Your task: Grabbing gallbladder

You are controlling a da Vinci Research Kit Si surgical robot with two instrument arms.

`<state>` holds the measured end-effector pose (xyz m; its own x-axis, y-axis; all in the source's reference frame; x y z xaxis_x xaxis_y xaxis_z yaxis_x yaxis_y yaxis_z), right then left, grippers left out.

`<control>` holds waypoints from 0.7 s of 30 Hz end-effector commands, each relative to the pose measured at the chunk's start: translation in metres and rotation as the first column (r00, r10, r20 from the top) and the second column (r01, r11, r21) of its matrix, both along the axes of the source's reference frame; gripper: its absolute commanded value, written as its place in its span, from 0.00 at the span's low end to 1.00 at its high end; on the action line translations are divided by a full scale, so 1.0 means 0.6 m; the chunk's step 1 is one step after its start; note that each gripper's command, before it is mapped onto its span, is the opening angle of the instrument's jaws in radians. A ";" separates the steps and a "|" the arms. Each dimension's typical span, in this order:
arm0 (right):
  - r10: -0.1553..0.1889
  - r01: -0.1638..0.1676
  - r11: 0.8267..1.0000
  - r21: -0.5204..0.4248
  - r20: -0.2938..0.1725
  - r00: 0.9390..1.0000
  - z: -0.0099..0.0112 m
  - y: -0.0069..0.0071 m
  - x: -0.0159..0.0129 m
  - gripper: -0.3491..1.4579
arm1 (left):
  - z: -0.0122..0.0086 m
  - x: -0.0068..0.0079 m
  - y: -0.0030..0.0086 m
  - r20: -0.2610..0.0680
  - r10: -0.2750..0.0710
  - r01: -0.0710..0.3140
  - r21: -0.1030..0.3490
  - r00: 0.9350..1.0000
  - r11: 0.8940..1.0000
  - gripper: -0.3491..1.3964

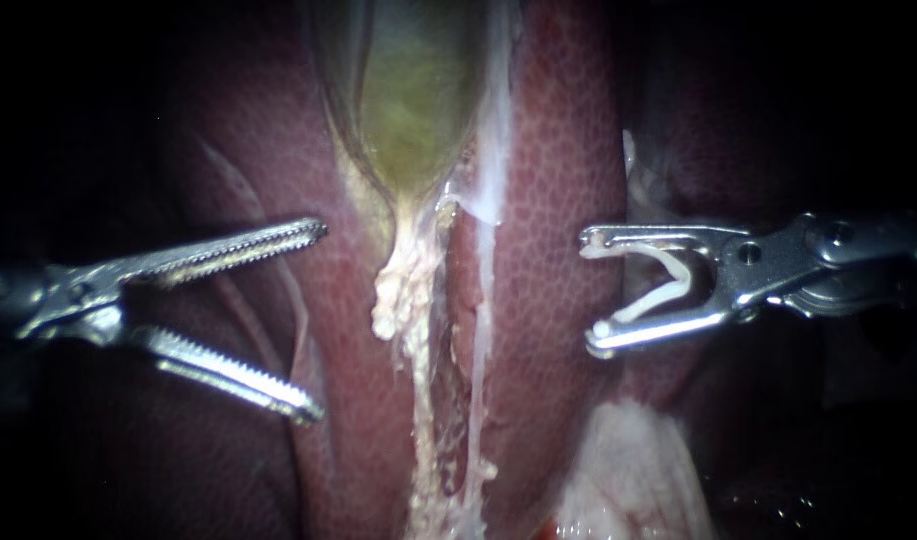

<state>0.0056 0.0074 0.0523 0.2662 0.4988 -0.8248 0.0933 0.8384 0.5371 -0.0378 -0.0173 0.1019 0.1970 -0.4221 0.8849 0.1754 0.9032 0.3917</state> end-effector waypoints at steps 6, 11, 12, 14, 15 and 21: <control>0.000 0.000 1.000 0.000 0.000 1.000 0.0000 0.0000 0.0000 0.52 | 0.0012 -0.0002 0.0006 0.002 0.003 -0.003 0.000 1.000 1.000 0.71; 0.000 0.000 1.000 0.000 0.000 1.000 0.0000 0.0000 0.0000 0.52 | 0.0031 -0.0008 0.0013 -0.001 -0.022 0.022 0.047 1.000 0.999 0.66; 0.000 0.000 1.000 0.000 0.000 1.000 0.0000 0.0000 0.0000 0.52 | 0.0036 -0.0010 0.0013 -0.002 -0.028 0.028 0.057 1.000 0.998 0.66; 0.000 0.000 1.000 0.000 0.000 1.000 0.0000 0.0000 0.0000 0.52 | 0.0047 -0.0015 0.0012 -0.004 -0.045 0.045 0.093 0.999 0.995 0.63; 0.000 0.000 1.000 0.000 0.000 1.000 0.0000 0.0000 0.0000 0.52 | 0.0053 -0.0018 0.0011 -0.004 -0.051 0.051 0.108 0.999 0.993 0.62; 0.000 0.000 1.000 0.000 0.000 1.000 0.0000 0.0000 0.0001 0.52 | 0.0088 -0.0047 -0.0001 -0.008 -0.088 0.088 0.185 0.996 0.979 0.55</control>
<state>0.0057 0.0074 0.0523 0.2662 0.4986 -0.8249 0.0934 0.8384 0.5369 -0.0408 -0.0174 0.1075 0.1459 -0.6068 0.7814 0.2549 0.7862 0.5629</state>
